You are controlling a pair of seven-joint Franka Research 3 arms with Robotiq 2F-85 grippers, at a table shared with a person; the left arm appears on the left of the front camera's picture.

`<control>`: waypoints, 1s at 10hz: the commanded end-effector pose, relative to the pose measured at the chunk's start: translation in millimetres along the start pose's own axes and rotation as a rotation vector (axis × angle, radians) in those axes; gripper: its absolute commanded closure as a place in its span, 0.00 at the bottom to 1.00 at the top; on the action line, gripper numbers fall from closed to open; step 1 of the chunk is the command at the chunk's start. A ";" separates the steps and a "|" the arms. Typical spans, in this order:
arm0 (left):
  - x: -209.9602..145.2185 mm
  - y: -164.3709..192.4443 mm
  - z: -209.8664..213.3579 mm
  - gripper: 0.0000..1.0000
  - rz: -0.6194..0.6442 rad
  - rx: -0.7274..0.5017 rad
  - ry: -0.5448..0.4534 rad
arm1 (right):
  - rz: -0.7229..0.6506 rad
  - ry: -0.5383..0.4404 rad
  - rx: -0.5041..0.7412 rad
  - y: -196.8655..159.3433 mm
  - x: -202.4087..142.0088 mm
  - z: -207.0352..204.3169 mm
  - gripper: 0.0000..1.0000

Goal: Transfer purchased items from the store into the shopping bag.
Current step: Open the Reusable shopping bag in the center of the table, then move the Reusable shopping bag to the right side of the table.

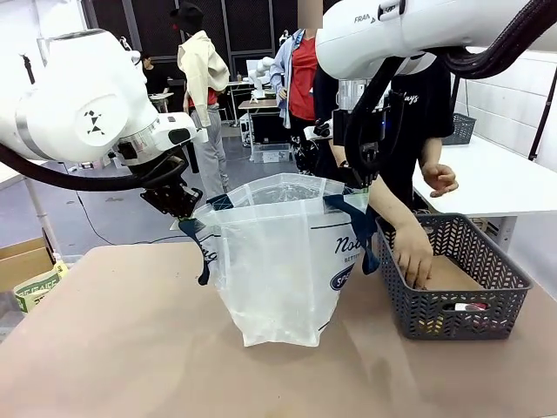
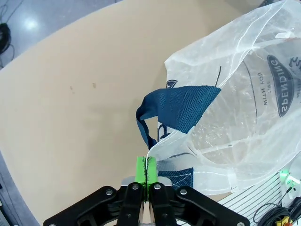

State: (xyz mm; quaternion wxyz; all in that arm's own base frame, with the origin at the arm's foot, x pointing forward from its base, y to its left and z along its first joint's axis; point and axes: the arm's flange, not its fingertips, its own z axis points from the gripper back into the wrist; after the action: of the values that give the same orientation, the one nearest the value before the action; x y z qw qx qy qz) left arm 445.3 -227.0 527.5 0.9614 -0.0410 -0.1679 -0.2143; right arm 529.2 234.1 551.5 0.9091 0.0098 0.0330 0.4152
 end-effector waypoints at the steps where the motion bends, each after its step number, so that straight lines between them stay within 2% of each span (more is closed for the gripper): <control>1: -0.4 0.4 0.2 1.00 0.014 0.007 0.000 | -0.001 0.009 0.005 -0.8 0.1 -0.2 1.00; 10: -0.4 0.4 0.2 1.00 0.014 0.007 0.000 | -0.001 0.009 0.005 -0.8 0.1 -0.2 1.00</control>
State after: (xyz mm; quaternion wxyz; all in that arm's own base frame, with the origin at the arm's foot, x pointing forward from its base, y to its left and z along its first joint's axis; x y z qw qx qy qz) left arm 445.3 -227.1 527.6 0.9614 -0.0411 -0.1680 -0.2142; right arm 529.2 234.1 551.5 0.9091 0.0098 0.0331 0.4151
